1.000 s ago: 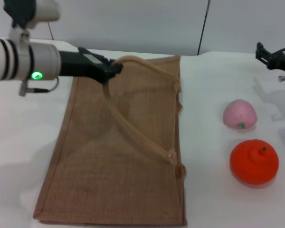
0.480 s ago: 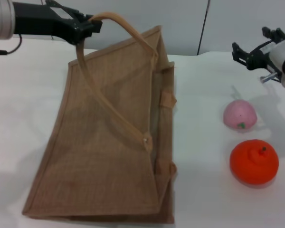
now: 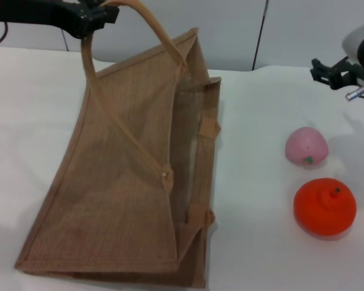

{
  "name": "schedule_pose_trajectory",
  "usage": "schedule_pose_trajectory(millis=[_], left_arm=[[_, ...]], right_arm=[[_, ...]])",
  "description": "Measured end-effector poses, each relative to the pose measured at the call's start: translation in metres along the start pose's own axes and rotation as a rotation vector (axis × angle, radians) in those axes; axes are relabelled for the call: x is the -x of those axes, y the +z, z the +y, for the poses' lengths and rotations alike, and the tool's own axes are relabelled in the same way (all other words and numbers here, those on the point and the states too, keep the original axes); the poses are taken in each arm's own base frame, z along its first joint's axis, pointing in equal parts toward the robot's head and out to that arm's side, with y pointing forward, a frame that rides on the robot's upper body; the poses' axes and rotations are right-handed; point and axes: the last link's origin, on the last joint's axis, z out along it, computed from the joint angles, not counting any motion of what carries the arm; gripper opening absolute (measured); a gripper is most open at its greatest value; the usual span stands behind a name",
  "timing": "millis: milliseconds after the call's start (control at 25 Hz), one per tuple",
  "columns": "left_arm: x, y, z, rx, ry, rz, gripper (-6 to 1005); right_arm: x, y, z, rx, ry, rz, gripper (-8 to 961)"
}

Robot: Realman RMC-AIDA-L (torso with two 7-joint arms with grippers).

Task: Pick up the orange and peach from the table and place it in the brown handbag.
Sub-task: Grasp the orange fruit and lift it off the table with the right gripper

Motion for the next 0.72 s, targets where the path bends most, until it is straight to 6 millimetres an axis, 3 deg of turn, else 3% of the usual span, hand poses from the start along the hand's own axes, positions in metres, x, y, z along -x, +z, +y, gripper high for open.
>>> schedule_pose_trajectory(millis=[320, 720], left_arm=[[-0.013, -0.013, 0.002, -0.014, 0.035, 0.016, 120], [-0.028, -0.025, 0.009, -0.028, 0.080, 0.022, 121]], right_arm=[[0.024, -0.034, 0.019, 0.168, -0.052, 0.108, 862], [0.016, -0.065, 0.029, 0.250, -0.165, 0.315, 862]])
